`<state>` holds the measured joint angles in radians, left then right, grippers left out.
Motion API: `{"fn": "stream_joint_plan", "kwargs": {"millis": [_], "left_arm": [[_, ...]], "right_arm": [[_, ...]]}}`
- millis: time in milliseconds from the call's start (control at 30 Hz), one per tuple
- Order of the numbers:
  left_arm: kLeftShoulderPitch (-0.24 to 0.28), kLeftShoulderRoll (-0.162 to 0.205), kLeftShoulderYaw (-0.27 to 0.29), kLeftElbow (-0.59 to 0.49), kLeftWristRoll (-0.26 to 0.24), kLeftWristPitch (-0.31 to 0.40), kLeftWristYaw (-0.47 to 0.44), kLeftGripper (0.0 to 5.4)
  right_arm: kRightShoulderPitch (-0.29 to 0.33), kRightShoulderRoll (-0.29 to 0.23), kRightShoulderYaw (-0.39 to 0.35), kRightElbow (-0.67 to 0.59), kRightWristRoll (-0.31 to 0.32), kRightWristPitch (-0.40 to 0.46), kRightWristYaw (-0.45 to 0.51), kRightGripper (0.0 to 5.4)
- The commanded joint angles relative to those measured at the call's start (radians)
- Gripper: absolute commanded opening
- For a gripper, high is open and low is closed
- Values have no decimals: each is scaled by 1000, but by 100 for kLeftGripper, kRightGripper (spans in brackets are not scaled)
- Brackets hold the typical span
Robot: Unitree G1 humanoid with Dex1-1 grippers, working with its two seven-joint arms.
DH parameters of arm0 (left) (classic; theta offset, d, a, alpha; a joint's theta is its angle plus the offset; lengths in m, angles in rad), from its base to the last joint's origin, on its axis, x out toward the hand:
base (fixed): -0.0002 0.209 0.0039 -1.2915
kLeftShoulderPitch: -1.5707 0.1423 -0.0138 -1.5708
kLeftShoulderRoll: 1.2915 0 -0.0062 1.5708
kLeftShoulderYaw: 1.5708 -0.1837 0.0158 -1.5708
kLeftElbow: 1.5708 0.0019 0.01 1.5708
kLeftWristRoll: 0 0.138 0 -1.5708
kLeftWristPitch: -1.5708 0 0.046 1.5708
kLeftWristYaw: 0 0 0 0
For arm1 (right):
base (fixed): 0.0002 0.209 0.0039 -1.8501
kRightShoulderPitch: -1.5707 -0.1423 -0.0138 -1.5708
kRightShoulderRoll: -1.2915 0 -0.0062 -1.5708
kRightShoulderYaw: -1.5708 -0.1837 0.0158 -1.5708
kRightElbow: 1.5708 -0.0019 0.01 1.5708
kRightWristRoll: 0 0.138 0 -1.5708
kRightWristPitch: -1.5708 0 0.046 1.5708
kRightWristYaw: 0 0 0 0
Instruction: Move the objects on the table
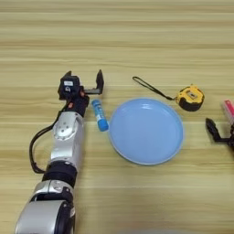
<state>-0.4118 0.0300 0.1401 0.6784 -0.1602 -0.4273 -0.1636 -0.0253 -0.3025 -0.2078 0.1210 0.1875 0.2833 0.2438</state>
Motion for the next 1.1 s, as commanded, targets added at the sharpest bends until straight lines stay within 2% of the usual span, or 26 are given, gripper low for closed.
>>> {"fn": "stream_joint_plan", "kwargs": {"millis": [33, 400, 800, 1100], "left_arm": [[-7, 1, -5, -1, 11, 1, 2, 540], [-5, 0, -6, -5, 12, 1, 4, 540], [-5, -1, -7, -6, 12, 1, 4, 540], [-5, -1, -8, -5, 12, 1, 4, 540]], "right_arm": [[12, -17, -28, 6, 2, 21, -11, 536], [11, -9, -33, 6, 13, 23, 7, 536], [-9, -1, -15, 72, 8, 20, 11, 536], [-22, -2, -14, 96, 11, 21, 12, 447]]}}
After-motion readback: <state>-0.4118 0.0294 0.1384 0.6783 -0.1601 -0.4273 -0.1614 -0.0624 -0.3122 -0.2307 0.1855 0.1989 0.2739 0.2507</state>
